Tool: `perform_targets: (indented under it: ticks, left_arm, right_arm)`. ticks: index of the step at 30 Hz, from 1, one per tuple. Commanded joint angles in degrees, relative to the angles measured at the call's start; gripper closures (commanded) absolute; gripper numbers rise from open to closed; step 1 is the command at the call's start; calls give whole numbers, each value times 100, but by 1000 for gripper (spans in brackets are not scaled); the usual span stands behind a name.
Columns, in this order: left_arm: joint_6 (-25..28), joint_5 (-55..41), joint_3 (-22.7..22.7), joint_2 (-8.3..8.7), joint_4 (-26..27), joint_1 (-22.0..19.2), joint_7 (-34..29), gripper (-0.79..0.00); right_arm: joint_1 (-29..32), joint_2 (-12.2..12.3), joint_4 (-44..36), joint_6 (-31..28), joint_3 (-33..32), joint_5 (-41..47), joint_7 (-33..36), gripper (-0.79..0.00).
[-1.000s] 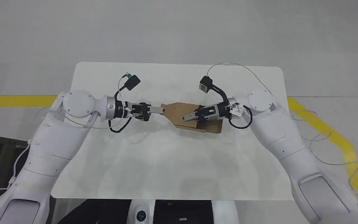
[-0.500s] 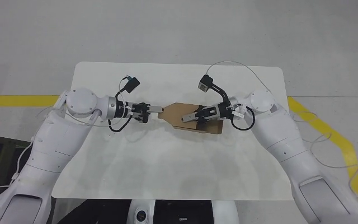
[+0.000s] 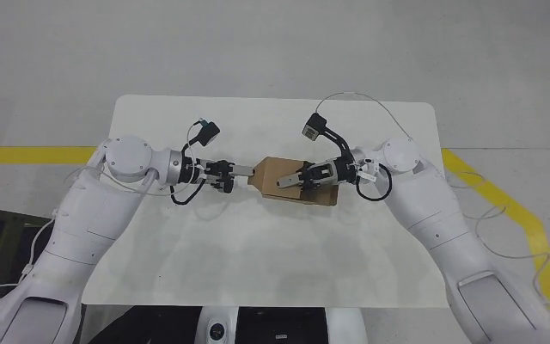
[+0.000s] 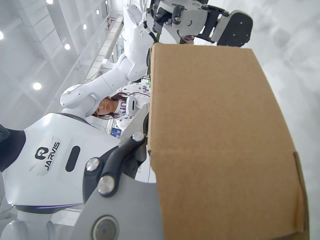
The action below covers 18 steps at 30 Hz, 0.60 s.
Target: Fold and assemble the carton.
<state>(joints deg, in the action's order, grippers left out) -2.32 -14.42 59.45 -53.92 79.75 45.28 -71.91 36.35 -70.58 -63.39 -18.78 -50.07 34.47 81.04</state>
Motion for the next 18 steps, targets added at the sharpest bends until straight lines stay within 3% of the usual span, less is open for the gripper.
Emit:
perform_targets:
  ticks: [1,18]
  left_arm:
    - [25,-8,-8,-3,5,-1,-10,-785]
    - [170,-398,-122,-66,27,15,-133,-785]
  right_arm:
    - [10,-12,13,-38,-8,85,17,0]
    - [54,-162,130,-321,12,706,126,0]
